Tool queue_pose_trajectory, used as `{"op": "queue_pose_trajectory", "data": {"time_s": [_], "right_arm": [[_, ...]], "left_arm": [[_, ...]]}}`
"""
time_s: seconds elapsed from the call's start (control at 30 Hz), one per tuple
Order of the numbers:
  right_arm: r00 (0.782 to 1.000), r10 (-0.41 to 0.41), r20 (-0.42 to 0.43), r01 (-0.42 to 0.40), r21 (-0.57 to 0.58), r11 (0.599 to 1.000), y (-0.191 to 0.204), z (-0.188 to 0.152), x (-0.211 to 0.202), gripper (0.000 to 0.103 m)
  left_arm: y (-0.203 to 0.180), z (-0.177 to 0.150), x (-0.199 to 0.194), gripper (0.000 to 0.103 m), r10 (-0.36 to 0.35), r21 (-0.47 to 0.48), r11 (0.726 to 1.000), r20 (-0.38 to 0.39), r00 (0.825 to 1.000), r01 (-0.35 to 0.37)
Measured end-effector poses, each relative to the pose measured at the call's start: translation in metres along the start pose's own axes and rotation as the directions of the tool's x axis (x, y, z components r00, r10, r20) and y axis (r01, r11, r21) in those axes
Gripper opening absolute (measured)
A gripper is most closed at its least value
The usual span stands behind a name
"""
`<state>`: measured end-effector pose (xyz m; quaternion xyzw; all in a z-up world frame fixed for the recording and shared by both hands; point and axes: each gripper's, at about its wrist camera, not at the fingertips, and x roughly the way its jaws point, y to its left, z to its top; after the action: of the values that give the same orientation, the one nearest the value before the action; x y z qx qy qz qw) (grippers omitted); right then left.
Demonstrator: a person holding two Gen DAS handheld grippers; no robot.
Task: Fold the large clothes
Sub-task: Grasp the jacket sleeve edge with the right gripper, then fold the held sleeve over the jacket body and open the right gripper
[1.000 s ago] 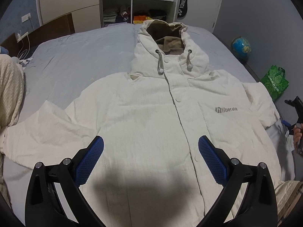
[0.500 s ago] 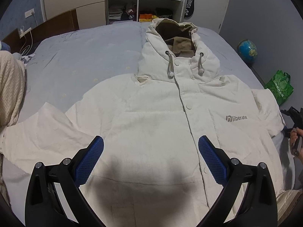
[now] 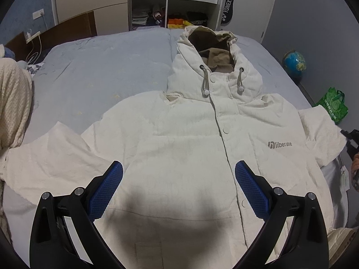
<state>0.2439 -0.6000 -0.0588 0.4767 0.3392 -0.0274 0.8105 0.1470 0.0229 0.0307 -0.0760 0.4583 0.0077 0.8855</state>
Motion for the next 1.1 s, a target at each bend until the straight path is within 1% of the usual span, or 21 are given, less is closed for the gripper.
{"op": "queue_pose_trajectory", "data": {"time_s": [0.17, 0.23, 0.37, 0.5, 0.6, 0.67, 0.7, 0.73, 0.8, 0.83, 0.87, 0.93, 0.97, 1.03, 1.1], "right_arm": [[0.998, 0.068, -0.016, -0.069, -0.078, 0.995, 0.043, -0.012, -0.018, 0.008], [0.995, 0.09, -0.032, -0.093, -0.127, 0.988, 0.063, -0.022, -0.026, 0.008], [0.989, 0.125, -0.08, -0.139, -0.186, 0.973, 0.093, -0.048, -0.033, 0.007], [0.978, 0.144, -0.153, -0.182, -0.272, 0.945, 0.125, -0.089, -0.03, 0.007], [0.969, 0.133, -0.207, -0.198, -0.338, 0.92, 0.142, -0.121, -0.025, 0.007], [0.964, 0.11, -0.244, -0.199, -0.383, 0.902, 0.152, -0.142, -0.019, 0.007], [0.961, 0.083, -0.265, -0.194, -0.427, 0.883, 0.157, -0.158, -0.013, 0.007], [0.957, 0.062, -0.282, -0.19, -0.456, 0.87, 0.159, -0.169, -0.011, 0.007], [0.952, -0.002, -0.305, -0.169, -0.533, 0.829, 0.161, -0.19, -0.001, 0.007], [0.947, -0.049, -0.318, -0.154, -0.582, 0.798, 0.163, -0.201, 0.004, 0.007], [0.943, -0.098, -0.318, -0.136, -0.636, 0.759, 0.166, -0.212, 0.01, 0.007], [0.943, -0.148, -0.298, -0.119, -0.717, 0.687, 0.172, -0.229, 0.012, 0.007], [0.942, -0.16, -0.296, -0.121, -0.74, 0.662, 0.172, -0.235, 0.013, 0.007], [0.936, -0.183, -0.301, -0.121, -0.763, 0.635, 0.171, -0.242, 0.015, 0.007], [0.929, -0.196, -0.312, -0.124, -0.766, 0.63, 0.165, -0.243, 0.015, 0.007]], "left_arm": [[0.005, 0.0, -0.006, 0.096, 0.008, -0.014, 1.0, 0.004, 1.0, -0.007], [0.007, 0.001, -0.01, 0.096, 0.006, -0.02, 1.0, 0.009, 1.0, -0.006], [0.009, 0.001, -0.017, 0.096, 0.005, -0.023, 1.0, 0.02, 1.0, -0.005], [0.013, -0.001, -0.023, 0.096, 0.008, -0.025, 1.0, 0.026, 1.0, -0.008], [0.016, -0.002, -0.025, 0.096, 0.007, -0.025, 1.0, 0.025, 1.0, -0.007], [0.018, -0.003, -0.026, 0.096, 0.008, -0.024, 1.0, 0.026, 1.0, -0.007], [0.018, -0.003, -0.027, 0.096, 0.009, -0.024, 1.0, 0.028, 1.0, -0.008], [0.019, -0.004, -0.028, 0.096, 0.011, -0.024, 1.0, 0.027, 1.0, -0.01], [0.02, -0.004, -0.027, 0.096, 0.011, -0.024, 1.0, 0.024, 1.0, -0.011], [0.02, -0.004, -0.027, 0.096, 0.012, -0.023, 1.0, 0.025, 1.0, -0.012], [0.02, -0.005, -0.027, 0.096, 0.014, -0.022, 1.0, 0.025, 1.0, -0.013], [0.019, -0.005, -0.025, 0.096, 0.013, -0.022, 1.0, 0.019, 1.0, -0.012], [0.018, -0.005, -0.024, 0.096, 0.013, -0.02, 1.0, 0.018, 1.0, -0.012], [0.016, -0.005, -0.023, 0.096, 0.017, -0.009, 1.0, 0.016, 1.0, -0.017], [0.014, -0.006, -0.023, 0.096, 0.021, 0.004, 1.0, 0.015, 1.0, -0.021]]}}
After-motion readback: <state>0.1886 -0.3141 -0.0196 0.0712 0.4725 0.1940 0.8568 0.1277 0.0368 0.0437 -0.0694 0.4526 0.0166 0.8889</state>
